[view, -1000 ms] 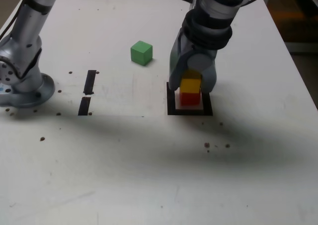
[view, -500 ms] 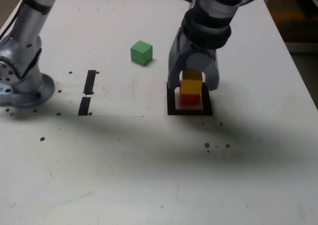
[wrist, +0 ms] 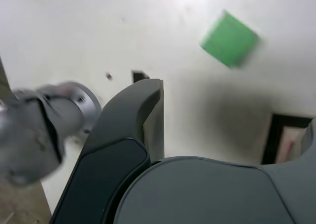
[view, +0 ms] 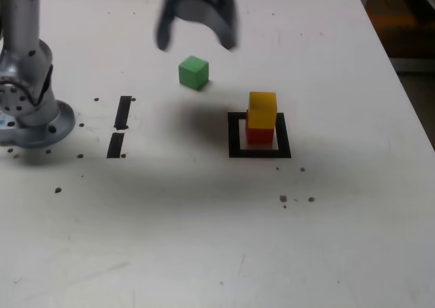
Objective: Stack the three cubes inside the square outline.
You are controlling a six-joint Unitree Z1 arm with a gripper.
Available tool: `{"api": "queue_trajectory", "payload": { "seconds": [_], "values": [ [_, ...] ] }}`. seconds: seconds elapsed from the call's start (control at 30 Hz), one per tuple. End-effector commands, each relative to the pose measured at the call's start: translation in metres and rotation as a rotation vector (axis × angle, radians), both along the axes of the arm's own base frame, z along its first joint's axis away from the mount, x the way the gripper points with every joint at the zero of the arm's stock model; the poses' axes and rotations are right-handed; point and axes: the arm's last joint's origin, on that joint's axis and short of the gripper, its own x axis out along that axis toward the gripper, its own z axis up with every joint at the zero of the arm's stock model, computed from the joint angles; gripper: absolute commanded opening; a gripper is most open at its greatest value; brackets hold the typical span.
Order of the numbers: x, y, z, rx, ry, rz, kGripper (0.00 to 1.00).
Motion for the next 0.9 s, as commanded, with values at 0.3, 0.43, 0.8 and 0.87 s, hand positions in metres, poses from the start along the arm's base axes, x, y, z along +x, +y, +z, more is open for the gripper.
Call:
{"api": "queue_trajectory", "payload": {
  "seconds": [0.3,0.43,0.8,0.87],
  "values": [
    [-0.027,0.042,-0.04,-0.01,-0.071,-0.143,1.0],
    [-0.021,0.043,-0.061,-0.017,-0.112,-0.19,1.0],
    [-0.018,0.045,-0.088,-0.01,-0.094,-0.226,0.95],
    [-0.015,0.046,-0.092,-0.013,-0.09,-0.224,0.92]
  ]
}}
